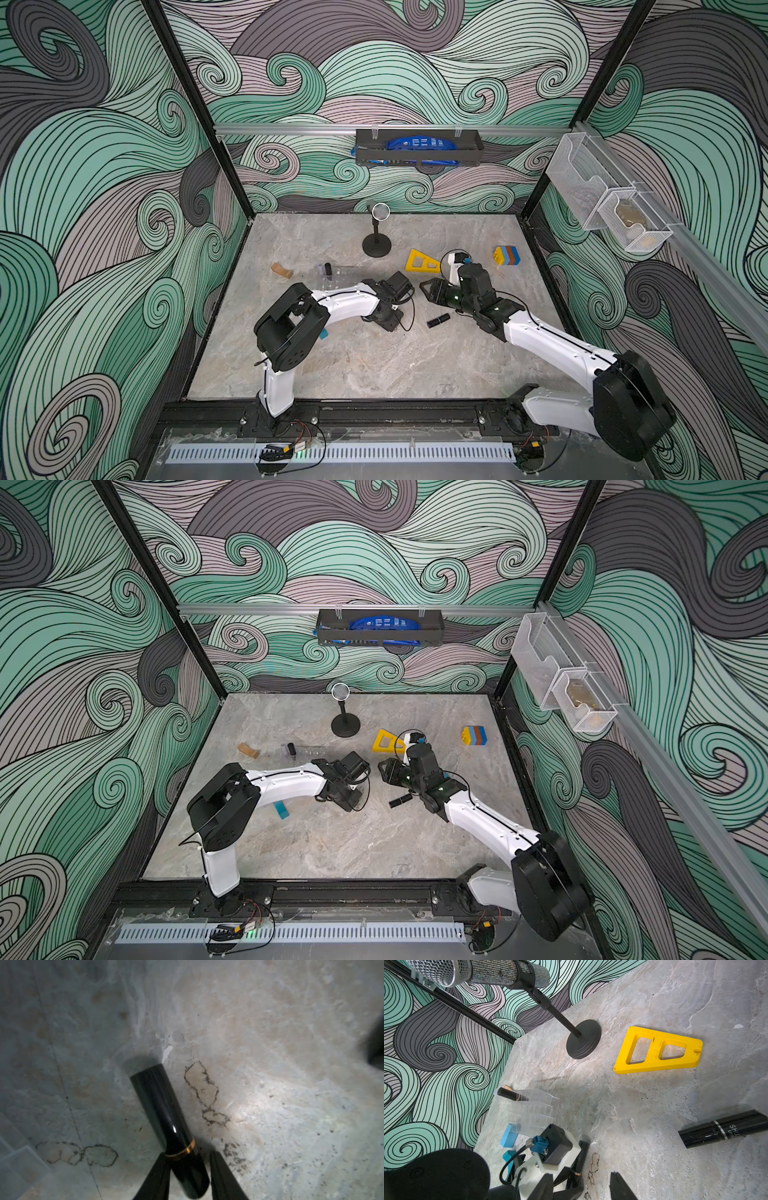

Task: Arrange the lipsticks in the organizer
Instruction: Pick up the lipstick at the center of the board.

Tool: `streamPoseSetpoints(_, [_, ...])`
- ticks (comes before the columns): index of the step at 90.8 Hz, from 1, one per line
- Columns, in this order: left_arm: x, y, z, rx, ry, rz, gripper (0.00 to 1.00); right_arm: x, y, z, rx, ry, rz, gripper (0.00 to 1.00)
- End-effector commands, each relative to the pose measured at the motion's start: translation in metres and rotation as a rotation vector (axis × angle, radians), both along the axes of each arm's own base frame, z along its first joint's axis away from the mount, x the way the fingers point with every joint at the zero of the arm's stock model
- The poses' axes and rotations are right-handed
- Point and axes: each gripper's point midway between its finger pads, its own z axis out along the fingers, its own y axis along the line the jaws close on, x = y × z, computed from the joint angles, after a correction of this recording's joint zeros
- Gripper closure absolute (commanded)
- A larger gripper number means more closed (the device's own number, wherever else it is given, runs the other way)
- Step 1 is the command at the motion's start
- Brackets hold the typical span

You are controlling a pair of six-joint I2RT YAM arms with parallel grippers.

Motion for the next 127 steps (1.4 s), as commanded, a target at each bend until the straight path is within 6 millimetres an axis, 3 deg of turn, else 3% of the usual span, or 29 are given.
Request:
streamPoseSetpoints(1, [0.003, 0.004, -0.008, 0.08, -0.012, -0.012, 0.68, 0.0, 0.002, -0.002, -0.006, -0.001, 0.021, 0.51])
streamPoseSetpoints(14, [0.004, 0.006, -0.006, 0.094, -0.015, -0.001, 0.78, 0.0, 0.003, 0.001, -0.005, -0.002, 0.027, 0.51])
streamPoseSetpoints(22, [0.003, 0.009, 0.01, 0.077, -0.039, 0.002, 0.88, -0.003, 0.005, 0.002, -0.005, 0.005, 0.046, 0.51])
streamPoseSetpoints(41, [-0.001, 0.003, 0.089, -0.223, -0.284, -0.09, 0.95, -0.031, 0.027, 0.01, 0.053, 0.103, 0.217, 0.48])
streamPoseSetpoints(53, [-0.01, -0.003, 0.153, -0.561, -0.574, -0.133, 0.95, -0.047, 0.046, 0.038, 0.12, 0.12, 0.305, 0.37])
streamPoseSetpoints(63, [-0.023, -0.006, 0.183, -0.72, -0.691, -0.197, 0.94, -0.06, 0.066, 0.062, 0.163, 0.108, 0.377, 0.33])
streamPoseSetpoints(81, [-0.028, -0.008, 0.195, -0.719, -0.661, -0.223, 0.95, -0.067, 0.087, 0.085, 0.179, 0.084, 0.432, 0.38])
streamPoseSetpoints(107, [-0.033, -0.011, 0.198, -0.759, -0.665, -0.247, 0.95, -0.052, 0.093, 0.074, 0.058, 0.076, 0.363, 0.48])
streamPoseSetpoints(119, [-0.035, -0.012, 0.202, -0.797, -0.637, -0.215, 0.94, -0.046, 0.094, 0.075, 0.035, 0.054, 0.362, 0.46])
streamPoseSetpoints(127, [-0.041, -0.014, 0.208, -0.838, -0.582, -0.231, 0.94, -0.048, 0.095, 0.088, 0.101, 0.033, 0.463, 0.43])
